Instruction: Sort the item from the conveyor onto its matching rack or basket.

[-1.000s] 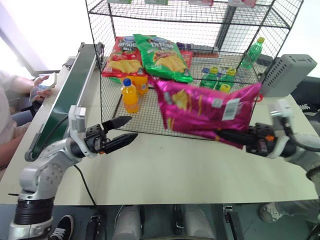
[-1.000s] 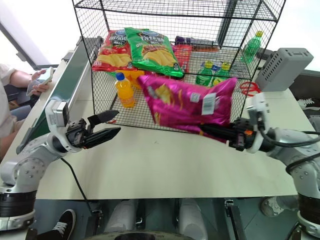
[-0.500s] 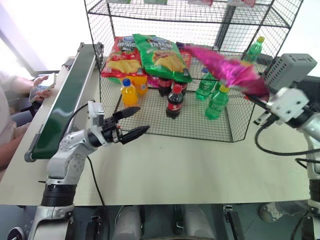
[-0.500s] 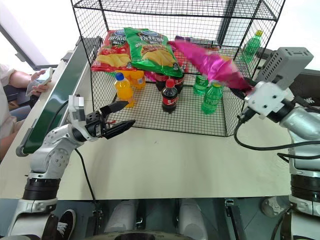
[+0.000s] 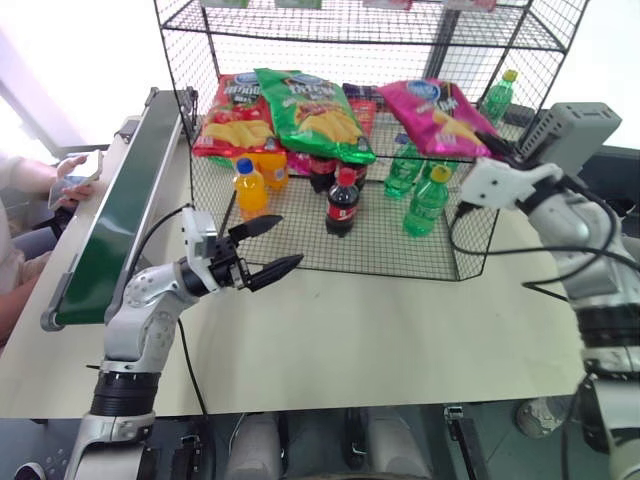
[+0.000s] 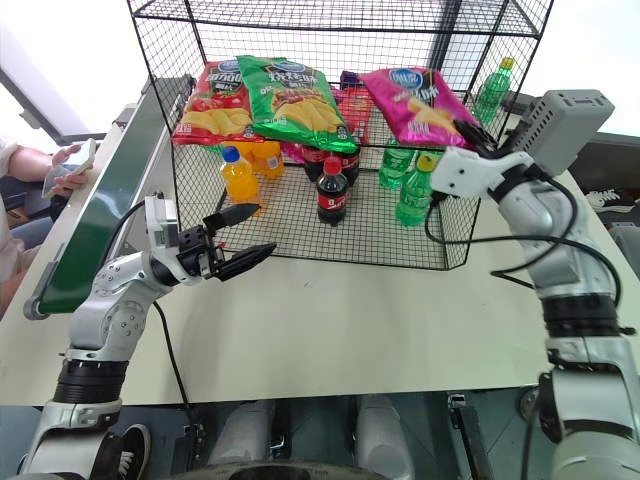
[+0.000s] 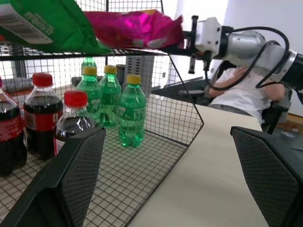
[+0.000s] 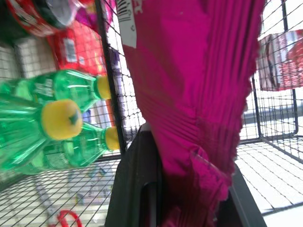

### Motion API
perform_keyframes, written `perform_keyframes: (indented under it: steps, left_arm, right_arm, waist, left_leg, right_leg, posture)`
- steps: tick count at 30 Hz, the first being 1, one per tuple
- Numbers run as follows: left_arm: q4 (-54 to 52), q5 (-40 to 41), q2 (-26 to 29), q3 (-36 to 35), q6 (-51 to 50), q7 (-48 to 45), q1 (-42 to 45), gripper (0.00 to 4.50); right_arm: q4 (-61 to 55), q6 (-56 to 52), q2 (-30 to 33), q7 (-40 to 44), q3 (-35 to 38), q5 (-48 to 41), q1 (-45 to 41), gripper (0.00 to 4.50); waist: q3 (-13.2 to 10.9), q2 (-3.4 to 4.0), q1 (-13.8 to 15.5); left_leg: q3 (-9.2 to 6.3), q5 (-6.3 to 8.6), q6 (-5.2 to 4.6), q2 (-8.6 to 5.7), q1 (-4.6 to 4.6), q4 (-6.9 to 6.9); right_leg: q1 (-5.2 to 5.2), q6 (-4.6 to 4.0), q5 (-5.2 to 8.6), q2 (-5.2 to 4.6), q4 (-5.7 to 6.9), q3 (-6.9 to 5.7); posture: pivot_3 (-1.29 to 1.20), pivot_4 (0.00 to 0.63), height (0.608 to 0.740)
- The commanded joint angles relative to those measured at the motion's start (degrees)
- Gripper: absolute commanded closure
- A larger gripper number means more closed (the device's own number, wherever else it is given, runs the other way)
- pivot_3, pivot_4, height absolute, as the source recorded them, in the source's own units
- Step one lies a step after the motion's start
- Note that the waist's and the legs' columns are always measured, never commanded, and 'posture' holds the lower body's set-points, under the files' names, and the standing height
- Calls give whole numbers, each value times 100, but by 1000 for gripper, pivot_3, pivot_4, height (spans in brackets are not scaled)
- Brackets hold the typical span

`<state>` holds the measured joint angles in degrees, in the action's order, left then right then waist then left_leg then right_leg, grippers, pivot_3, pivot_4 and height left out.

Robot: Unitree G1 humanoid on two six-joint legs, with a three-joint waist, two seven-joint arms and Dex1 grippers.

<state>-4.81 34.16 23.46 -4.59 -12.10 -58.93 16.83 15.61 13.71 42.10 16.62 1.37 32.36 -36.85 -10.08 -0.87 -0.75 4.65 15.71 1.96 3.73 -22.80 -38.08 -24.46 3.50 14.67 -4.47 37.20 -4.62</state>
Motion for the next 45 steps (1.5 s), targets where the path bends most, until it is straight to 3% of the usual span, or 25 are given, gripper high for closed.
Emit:
perform_keyframes:
  steps: [1, 8, 17, 26, 31, 43, 45]
  left_arm:
    - [-375, -21, -61, 49, 86, 156, 49, 0]
    - [-713, 82, -57, 46, -97, 435, -131, 0]
    - [-819, 76, 60, 66, -190, 490, -202, 0]
    - [-834, 86, 30, 116, -269, 548, -176, 0]
    - [-853, 72, 49, 132, -280, 558, -163, 0]
    - [-831, -44, 102, 180, -192, 578, -163, 0]
    - [-827, -39, 82, 155, -169, 606, -165, 0]
  right_arm:
    - [-65, -505, -98, -308, -95, 200, -320, 4305]
    - [-317, -744, -468, -31, -195, -409, -153, 4305]
    - [-412, -749, -385, 174, -75, -1035, -412, 116]
    - [-857, -1126, -342, 1541, 365, -2821, -484, 36]
    - [-1402, -1426, -369, 2159, 454, -3694, -86, 36]
    - [-1422, -1109, -415, 2356, 399, -3932, -129, 36]
    - [-1368, -1099, -338, 2433, 274, -3797, -91, 621]
  waist:
    - [0, 0, 4]
    - [0, 0, 6]
    - [1, 0, -8]
    - [0, 1, 1]
    - [1, 0, 12]
    - [0, 1, 11]
    - [0, 1, 12]
  left_leg:
    - [-2, 0, 0, 0, -1, 0]
    - [-4, 1, -1, 0, -4, 2]
    - [-4, 1, -2, 0, 1, 1]
    - [-4, 2, -3, 0, -1, 1]
    - [-5, 2, -4, 1, -1, 1]
    - [-4, 2, -4, 0, -1, 1]
    - [-4, 2, -4, 0, -1, 1]
  right_leg:
    - [0, 0, 0, 0, 0, -1]
    - [0, 0, 0, -2, -2, -3]
    - [1, 0, -1, 0, 3, -3]
    - [1, 0, -1, 0, 2, -4]
    - [1, 0, -1, 0, 1, -4]
    - [1, 1, -1, 0, 2, -4]
    - [1, 1, -1, 0, 1, -4]
  posture:
    - [0, 150, 740]
    - [0, 150, 740]
    - [0, 150, 740]
    - [0, 150, 740]
    - [0, 150, 740]
    - [0, 150, 740]
    - [0, 150, 740]
